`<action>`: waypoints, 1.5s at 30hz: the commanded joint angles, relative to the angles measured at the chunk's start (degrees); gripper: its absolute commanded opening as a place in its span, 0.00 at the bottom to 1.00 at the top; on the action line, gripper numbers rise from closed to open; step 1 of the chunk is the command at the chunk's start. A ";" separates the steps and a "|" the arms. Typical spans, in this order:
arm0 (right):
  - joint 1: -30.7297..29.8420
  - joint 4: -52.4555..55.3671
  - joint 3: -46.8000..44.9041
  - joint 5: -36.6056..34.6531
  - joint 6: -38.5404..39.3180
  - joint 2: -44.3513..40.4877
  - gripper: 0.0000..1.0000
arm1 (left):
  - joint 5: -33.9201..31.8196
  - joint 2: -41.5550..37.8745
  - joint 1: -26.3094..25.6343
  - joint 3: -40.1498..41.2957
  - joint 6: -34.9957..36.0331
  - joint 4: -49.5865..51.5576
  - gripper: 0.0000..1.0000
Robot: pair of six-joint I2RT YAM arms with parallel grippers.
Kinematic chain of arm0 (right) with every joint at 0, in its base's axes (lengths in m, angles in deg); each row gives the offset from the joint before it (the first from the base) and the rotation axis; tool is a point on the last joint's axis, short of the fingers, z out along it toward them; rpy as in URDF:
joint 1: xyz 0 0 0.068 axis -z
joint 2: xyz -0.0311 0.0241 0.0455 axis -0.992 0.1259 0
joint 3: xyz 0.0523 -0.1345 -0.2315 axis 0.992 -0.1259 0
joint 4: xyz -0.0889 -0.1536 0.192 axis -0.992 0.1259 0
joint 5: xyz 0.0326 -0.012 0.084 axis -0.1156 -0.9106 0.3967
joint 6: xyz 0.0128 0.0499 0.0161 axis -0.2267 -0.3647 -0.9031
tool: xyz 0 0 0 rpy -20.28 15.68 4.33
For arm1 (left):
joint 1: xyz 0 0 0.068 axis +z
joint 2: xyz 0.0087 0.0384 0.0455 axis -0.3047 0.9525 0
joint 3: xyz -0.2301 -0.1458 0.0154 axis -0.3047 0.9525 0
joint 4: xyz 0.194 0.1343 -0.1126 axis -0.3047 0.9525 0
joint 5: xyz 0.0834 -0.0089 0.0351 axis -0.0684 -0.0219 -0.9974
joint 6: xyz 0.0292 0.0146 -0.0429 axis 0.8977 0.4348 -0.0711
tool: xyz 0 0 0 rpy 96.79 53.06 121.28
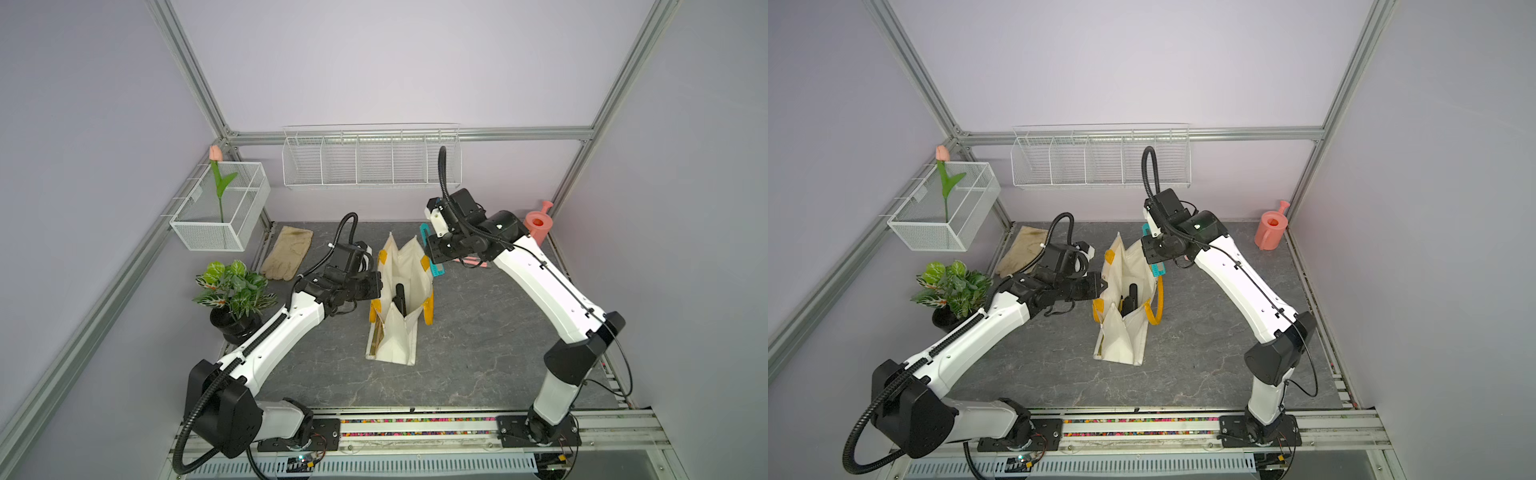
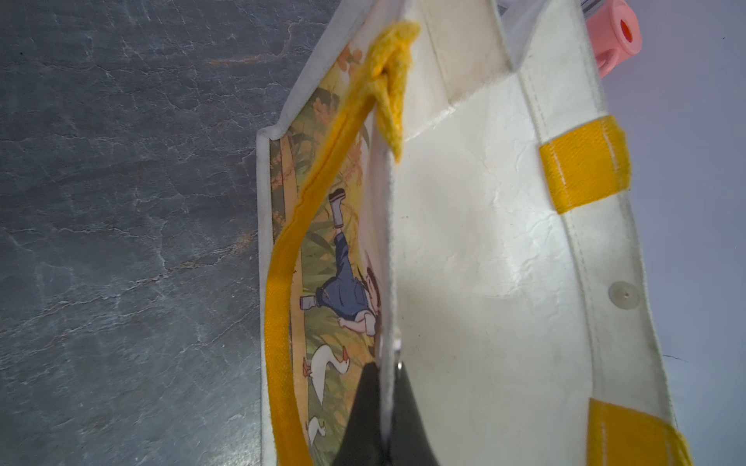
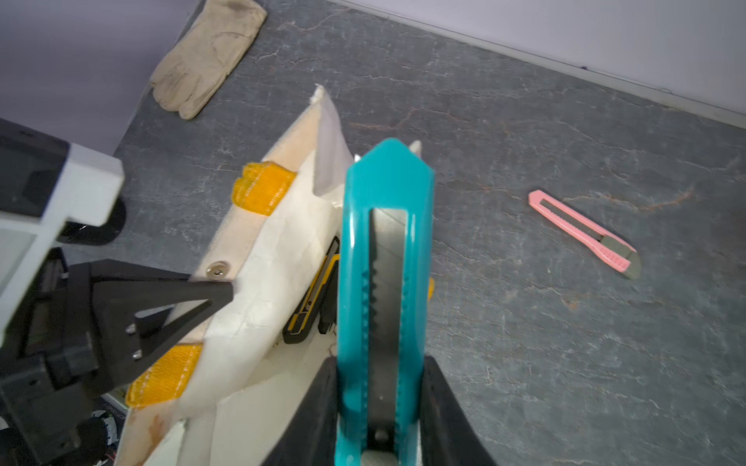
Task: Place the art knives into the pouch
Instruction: Place the utility knife in the pouch.
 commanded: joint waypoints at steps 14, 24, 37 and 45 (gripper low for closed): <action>-7.96 1.81 7.48 1.49 -0.50 13.71 0.17 | 0.72 -1.67 0.12 0.49 0.15 2.41 0.00; -8.10 -4.35 -5.14 1.81 -2.20 14.81 0.16 | 0.29 -2.73 0.15 1.00 0.06 2.74 0.00; -8.05 -8.53 -14.32 4.96 -2.61 18.85 0.16 | -0.02 -2.81 0.18 1.10 0.00 2.87 0.00; -7.73 -10.90 -16.44 6.19 -2.74 20.34 0.28 | 0.14 -2.55 0.18 1.04 0.07 2.82 0.00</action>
